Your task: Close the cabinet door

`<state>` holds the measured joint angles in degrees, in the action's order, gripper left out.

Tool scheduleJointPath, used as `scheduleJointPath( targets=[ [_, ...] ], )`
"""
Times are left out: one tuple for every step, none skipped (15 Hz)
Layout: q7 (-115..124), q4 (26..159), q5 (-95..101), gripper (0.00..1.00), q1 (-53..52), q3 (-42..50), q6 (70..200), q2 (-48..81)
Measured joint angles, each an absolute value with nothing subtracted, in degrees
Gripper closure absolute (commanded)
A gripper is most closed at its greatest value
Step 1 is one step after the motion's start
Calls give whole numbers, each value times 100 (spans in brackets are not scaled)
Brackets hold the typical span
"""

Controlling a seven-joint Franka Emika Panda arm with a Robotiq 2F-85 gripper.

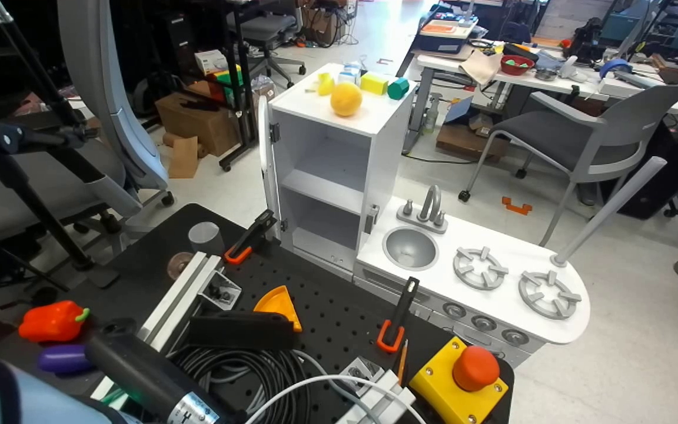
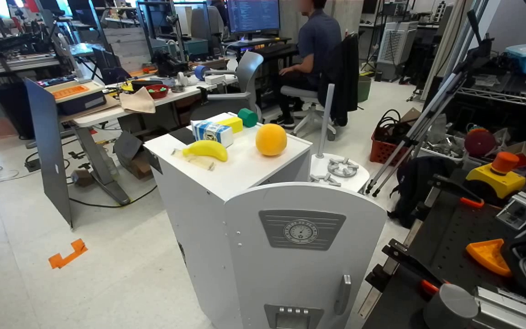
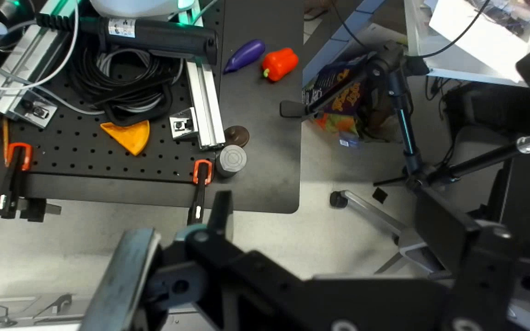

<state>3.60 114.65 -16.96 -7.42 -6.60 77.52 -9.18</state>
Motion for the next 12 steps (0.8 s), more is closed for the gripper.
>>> scheduleJointPath(
  targets=[
    [351, 11337, -1696, 0, -742, -663, 7752, -595],
    [353, 11180, -1696, 0, -742, -673, 7749, -218],
    [411, 11011, -1694, 0, -743, -686, 7704, 154],
    [504, 10822, -1684, 0, -746, -698, 7609, 529],
    [625, 10612, -1671, 0, -756, -703, 7525, 917],
    [754, 10404, -1645, 0, -772, -702, 7443, 1286],
    [895, 10156, -1603, 0, -790, -702, 7321, 1684],
    [1024, 9911, -1562, 0, -811, -702, 7187, 2047],
    [1165, 9650, -1522, 0, -835, -700, 7032, 2404],
    [1308, 9386, -1498, 0, -865, -692, 6849, 2749],
    [1451, 9125, -1490, 0, -904, -674, 6658, 3073],
    [1584, 8866, -1489, 0, -948, -652, 6468, 3386]
  ],
)
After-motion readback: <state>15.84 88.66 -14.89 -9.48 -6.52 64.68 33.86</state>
